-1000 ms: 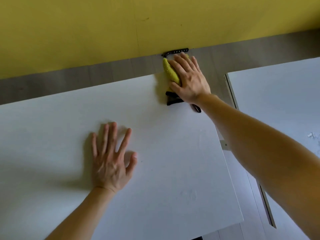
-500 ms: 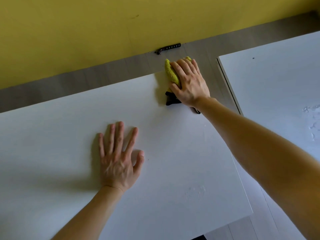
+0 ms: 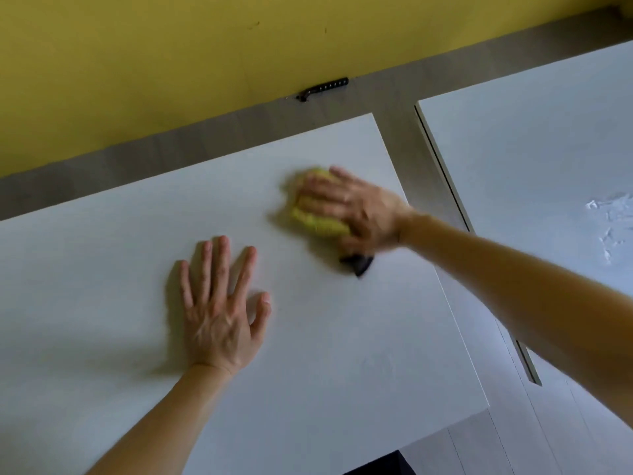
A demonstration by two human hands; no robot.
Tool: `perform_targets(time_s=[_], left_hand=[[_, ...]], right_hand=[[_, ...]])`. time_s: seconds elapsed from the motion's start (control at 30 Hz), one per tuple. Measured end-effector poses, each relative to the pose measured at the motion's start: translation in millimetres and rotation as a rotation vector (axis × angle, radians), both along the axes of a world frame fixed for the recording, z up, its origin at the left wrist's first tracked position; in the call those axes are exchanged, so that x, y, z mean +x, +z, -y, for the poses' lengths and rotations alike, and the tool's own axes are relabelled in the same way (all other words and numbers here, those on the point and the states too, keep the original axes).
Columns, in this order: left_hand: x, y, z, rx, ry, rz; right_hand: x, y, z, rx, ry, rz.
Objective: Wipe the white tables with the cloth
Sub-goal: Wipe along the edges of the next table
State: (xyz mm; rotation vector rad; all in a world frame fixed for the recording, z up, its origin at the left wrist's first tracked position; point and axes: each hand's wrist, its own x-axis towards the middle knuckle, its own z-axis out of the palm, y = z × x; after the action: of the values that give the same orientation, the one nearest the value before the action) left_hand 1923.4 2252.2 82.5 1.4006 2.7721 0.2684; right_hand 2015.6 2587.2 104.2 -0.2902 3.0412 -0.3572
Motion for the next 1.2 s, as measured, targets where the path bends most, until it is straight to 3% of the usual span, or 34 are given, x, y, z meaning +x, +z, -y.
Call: perform_targets(time_s=[0.1,0.17,0.2,0.27,0.33,0.37,0.53,0.63,0.7,0.77,0.83,0.87,0.97,1.07,1.13,1.2], left_hand=[[-2.1,-1.8,0.8,0.023,-0.004,-0.019],[-1.3,-1.9,1.0,0.023,-0.005,-0.015],[-0.2,-1.8,1.3,0.025,-0.006,-0.008],[0.5,-1.2,0.3,0.032,-0.010,-0.007],[0.7,-1.5,-0.2,0.034,-0.006,-0.011],[0.7,-1.4,0.2,0.039,-0.002,-0.015],[-0.5,-3.9,-0.6,0.034,0.003,-0.031],[-1.3,-6.0,0.1,0.037,0.000,-0.039],[-0.5,-4.3,-0.1,0.038,0.003,-0.029],[0.1,-2.2,-0.4,0.033,0.002,-0.038],[0.2,-1.8,-0.7,0.024,-0.001,-0.039],[0.1,-1.4,-1.9,0.031,-0.003,-0.042],[-1.2,-4.6,-1.4,0.058,-0.009,-0.064],[1.5,-7.3,0.1,0.100,-0.011,-0.092],[2.1,-6.7,-2.1,0.140,-0.005,-0.088],[3.2,-5.7,-4.3,0.176,0.010,-0.094]], right_hand=[[-32.2,4.7,-51.9,-0.010,-0.452,-0.031],[-23.7,4.6,-24.9,-0.046,-0.627,-0.073],[-9.2,4.0,2.3,-0.062,-0.595,-0.088],[30.0,3.6,54.2,-0.090,-0.259,-0.052],[55.4,4.3,60.0,-0.084,0.078,0.039],[53.6,5.6,42.8,-0.053,0.140,0.039],[-13.1,10.5,-55.2,0.010,-0.321,-0.003],[-16.9,5.2,-39.5,-0.011,-0.531,-0.052],[17.2,4.4,11.3,-0.028,-0.430,-0.071],[63.8,6.6,64.6,-0.050,-0.090,0.010],[82.5,8.2,59.9,-0.023,0.169,0.057],[76.2,8.9,39.2,0.010,0.153,0.027],[39.9,8.8,-22.5,0.060,-0.273,-0.002],[42.2,3.6,-3.9,-0.019,-0.579,-0.054],[82.0,3.4,57.0,-0.068,-0.614,-0.095],[131.6,5.8,120.3,-0.124,-0.451,-0.060]])
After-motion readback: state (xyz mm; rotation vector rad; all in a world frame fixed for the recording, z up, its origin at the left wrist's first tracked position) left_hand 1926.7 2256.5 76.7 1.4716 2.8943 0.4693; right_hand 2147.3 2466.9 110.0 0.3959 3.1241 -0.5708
